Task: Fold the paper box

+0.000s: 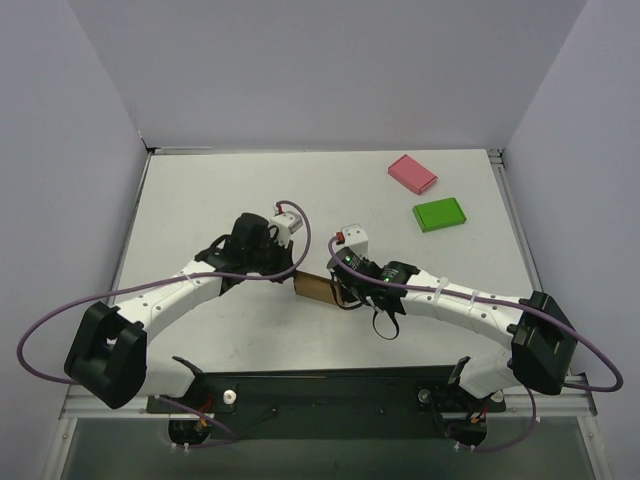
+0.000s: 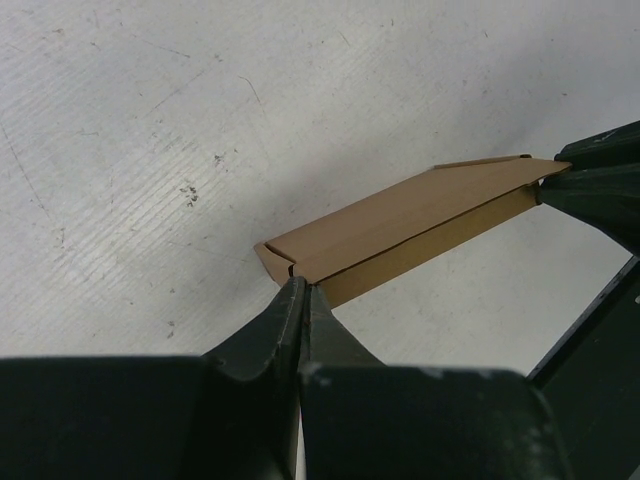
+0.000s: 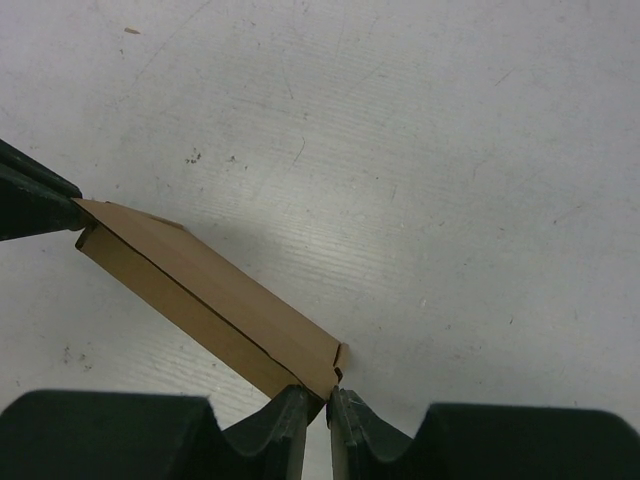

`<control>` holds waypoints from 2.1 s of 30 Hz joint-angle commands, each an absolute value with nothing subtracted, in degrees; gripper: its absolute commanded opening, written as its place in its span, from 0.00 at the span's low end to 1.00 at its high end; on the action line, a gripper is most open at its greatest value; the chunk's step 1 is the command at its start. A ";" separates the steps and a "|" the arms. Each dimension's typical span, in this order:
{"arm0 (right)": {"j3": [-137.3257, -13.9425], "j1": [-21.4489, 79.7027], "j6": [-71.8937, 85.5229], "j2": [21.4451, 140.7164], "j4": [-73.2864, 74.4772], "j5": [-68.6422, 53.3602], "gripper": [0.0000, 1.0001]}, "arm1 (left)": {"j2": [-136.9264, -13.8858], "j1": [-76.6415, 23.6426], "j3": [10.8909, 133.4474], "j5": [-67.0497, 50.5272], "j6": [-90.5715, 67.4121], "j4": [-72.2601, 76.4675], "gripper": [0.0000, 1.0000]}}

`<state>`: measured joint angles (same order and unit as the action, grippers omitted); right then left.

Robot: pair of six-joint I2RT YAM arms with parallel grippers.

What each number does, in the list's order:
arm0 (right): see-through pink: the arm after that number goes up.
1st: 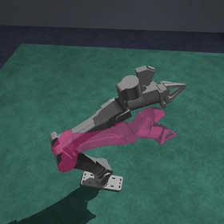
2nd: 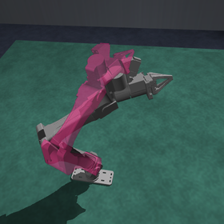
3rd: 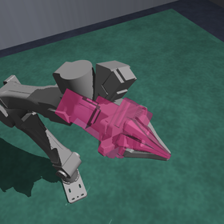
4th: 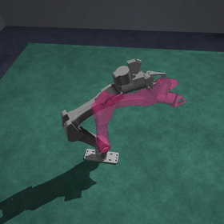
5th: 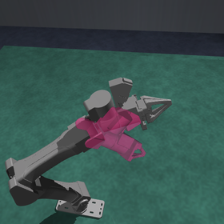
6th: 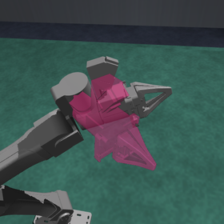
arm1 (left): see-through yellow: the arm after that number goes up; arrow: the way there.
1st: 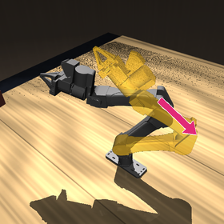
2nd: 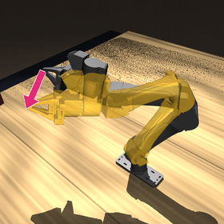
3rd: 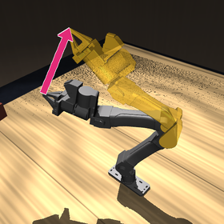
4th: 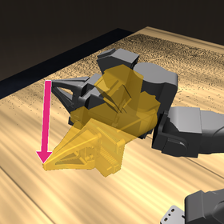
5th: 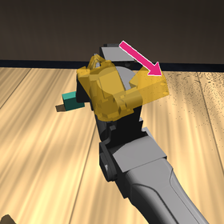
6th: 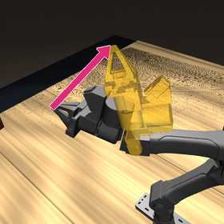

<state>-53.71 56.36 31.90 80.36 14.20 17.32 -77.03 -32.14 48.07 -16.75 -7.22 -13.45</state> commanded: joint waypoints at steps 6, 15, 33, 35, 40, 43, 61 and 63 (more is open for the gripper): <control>-55.99 56.69 32.61 81.38 16.00 19.78 0.17 | -78.57 -32.25 50.63 -17.23 -8.96 -12.13 0.01; -56.25 56.69 32.69 81.83 16.17 19.78 0.16 | -78.75 -32.70 50.27 -18.19 -10.54 -11.43 0.00; -56.51 56.69 32.70 82.09 16.87 20.13 0.15 | -78.49 -31.91 49.31 -22.67 -14.50 -8.09 0.00; -56.43 56.69 32.70 82.09 16.96 20.21 0.15 | -78.40 -31.73 48.96 -23.11 -15.29 -7.21 0.00; -56.43 56.69 32.70 82.18 17.05 20.21 0.15 | -78.49 -31.46 48.61 -23.91 -16.08 -6.59 0.00; -56.51 56.69 32.70 82.09 17.14 20.13 0.15 | -78.66 -31.46 48.51 -23.65 -16.08 -6.59 0.00; -56.69 56.69 32.87 81.83 17.93 20.83 0.13 | -79.54 -33.31 48.25 -16.00 -11.51 -13.09 0.00; -56.78 56.69 32.87 82.00 17.93 20.92 0.13 | -79.63 -33.75 48.25 -15.82 -11.60 -13.10 0.00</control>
<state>-54.57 56.34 31.97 81.34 16.95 19.57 -79.64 -32.62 48.60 -17.32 -12.71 -10.41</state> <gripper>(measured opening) 0.138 0.070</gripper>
